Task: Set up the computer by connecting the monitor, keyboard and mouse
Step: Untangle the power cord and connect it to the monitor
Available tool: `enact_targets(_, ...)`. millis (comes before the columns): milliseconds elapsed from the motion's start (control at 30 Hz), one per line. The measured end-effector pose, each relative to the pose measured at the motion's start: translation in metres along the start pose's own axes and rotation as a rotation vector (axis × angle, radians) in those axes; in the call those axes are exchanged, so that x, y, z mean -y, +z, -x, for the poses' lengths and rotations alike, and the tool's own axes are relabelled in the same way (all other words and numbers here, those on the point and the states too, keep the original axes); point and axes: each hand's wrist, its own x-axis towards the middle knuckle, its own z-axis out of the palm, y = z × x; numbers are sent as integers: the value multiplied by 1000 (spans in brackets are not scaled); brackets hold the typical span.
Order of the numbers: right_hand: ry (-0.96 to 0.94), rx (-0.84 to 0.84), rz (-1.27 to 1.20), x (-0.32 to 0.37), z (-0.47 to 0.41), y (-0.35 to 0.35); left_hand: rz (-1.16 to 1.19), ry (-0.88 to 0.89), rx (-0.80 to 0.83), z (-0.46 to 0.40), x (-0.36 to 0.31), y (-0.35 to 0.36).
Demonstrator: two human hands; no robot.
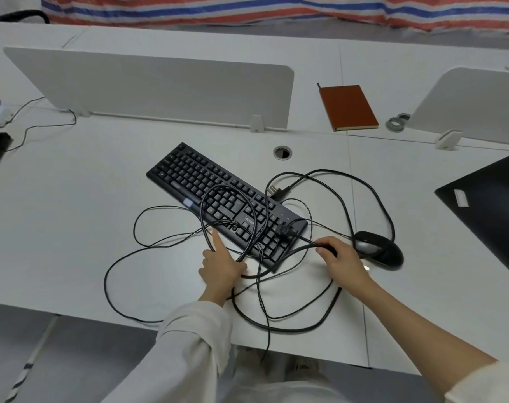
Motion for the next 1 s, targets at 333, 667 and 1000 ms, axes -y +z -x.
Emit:
enact_targets(333,-23,-24,-83,7,2,-4,521,35,-22,8,2,-34)
enact_targets(667,-76,-216,-455,93,-35,-29,1130,175,93,3,-77,-139)
enact_targets(1000,-228,-79,-632,141,-40,-75,661,236,503,27,-125,-156)
